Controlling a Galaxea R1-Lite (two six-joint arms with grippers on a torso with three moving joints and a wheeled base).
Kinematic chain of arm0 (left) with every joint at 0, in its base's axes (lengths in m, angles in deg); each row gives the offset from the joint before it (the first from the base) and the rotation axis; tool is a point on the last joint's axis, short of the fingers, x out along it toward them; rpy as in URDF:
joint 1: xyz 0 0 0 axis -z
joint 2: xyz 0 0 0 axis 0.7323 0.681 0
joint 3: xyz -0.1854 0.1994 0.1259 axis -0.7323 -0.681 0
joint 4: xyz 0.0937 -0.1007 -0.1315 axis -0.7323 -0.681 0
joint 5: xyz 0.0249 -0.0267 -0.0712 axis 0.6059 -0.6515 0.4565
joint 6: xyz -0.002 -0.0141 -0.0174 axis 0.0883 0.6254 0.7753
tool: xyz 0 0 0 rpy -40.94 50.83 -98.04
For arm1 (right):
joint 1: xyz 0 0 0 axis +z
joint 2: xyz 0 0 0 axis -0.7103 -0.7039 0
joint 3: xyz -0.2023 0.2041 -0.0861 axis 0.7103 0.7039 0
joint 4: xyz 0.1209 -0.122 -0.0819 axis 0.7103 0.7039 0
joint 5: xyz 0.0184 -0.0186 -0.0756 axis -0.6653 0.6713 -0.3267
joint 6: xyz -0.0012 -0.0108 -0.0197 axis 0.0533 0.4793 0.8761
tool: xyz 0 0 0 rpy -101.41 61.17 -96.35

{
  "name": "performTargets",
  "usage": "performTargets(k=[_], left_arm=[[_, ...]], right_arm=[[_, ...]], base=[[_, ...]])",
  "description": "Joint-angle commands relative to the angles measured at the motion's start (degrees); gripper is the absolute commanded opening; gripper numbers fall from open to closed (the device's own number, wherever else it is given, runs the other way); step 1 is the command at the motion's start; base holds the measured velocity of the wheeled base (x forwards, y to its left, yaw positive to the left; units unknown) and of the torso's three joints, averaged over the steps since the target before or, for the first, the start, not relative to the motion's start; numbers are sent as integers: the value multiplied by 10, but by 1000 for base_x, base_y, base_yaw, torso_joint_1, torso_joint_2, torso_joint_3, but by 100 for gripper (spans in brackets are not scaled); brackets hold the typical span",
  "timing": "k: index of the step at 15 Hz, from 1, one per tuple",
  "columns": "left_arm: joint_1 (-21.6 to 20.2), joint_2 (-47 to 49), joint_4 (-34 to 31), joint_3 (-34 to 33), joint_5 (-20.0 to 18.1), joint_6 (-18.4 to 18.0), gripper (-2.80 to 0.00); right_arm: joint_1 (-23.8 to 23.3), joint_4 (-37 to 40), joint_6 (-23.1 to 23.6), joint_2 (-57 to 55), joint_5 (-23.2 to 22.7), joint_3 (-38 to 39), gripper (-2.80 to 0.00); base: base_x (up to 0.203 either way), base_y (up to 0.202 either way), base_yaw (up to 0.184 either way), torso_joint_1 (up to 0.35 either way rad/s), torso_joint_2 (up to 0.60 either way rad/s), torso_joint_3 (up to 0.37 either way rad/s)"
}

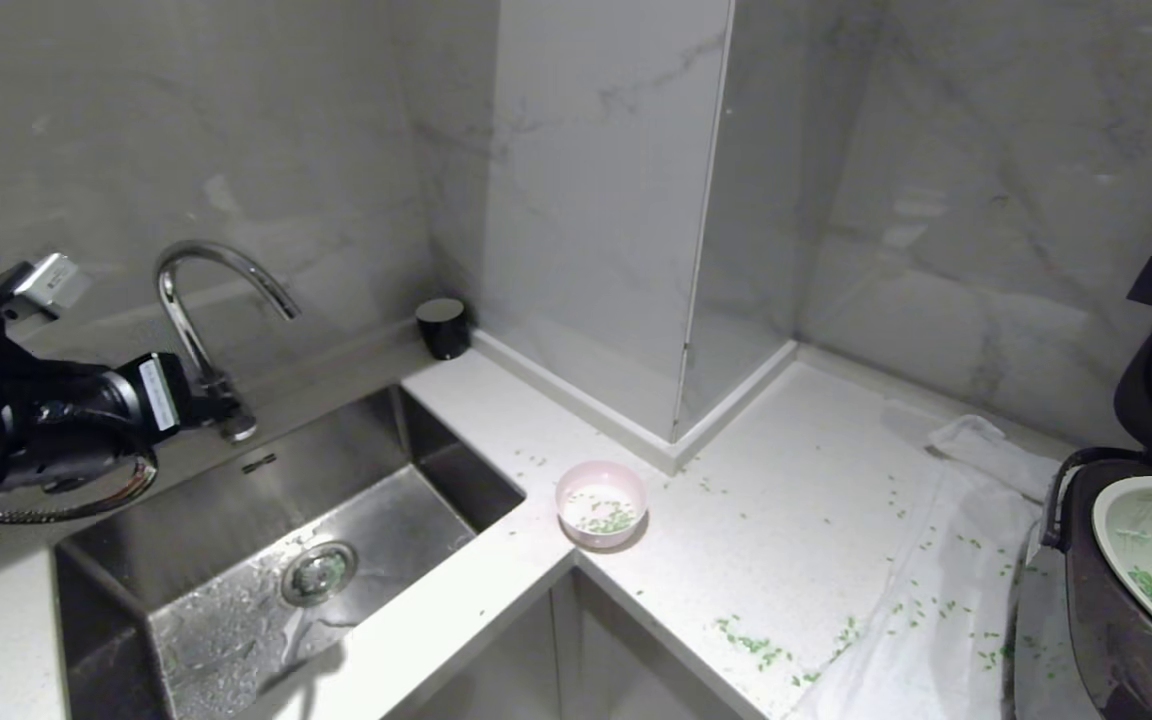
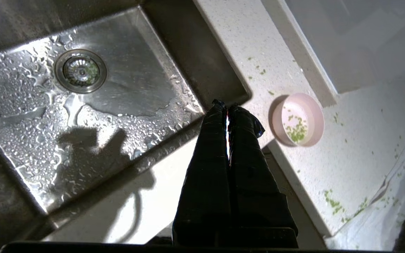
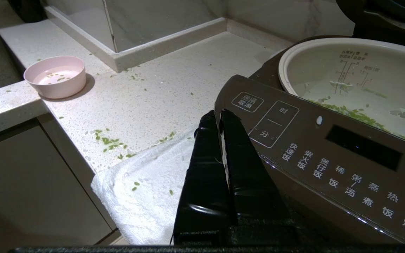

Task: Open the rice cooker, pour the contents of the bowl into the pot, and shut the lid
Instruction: Pour the water from the bowl into the rice cooker

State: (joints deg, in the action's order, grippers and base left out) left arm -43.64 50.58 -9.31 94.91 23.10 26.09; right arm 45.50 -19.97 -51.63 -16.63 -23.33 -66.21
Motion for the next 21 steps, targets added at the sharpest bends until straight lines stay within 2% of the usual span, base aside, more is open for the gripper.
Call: performTargets(k=[1,6,9,15,17,19,21], left_arm=[[1,-83,-1,-39,0,-3,-280],[16,-187,0,-99,-2,-47,-280],[33,-237,1,-139,-3,-95,-280],[30,-377,1,-167,3,-113,-280],[29,-448,0,-199,6,-150,-280],[0,-508,0,-235,37,-206,-280],[-20,-545,1,-251,50,-230,-280]], right_arm=[[0,0,0,0,0,0,-280],[0,0,0,0,0,0,-280],[0,0,0,0,0,0,-280],[0,0,0,0,0,0,-280],[0,0,0,0,0,0,-280],[0,0,0,0,0,1,-280],[0,0,0,0,0,0,-280]], base=[[0,0,0,0,0,0],[0,0,0,0,0,0],[0,0,0,0,0,0],[0,0,0,0,0,0],[0,0,0,0,0,0],[0,0,0,0,0,0],[0,0,0,0,0,0]])
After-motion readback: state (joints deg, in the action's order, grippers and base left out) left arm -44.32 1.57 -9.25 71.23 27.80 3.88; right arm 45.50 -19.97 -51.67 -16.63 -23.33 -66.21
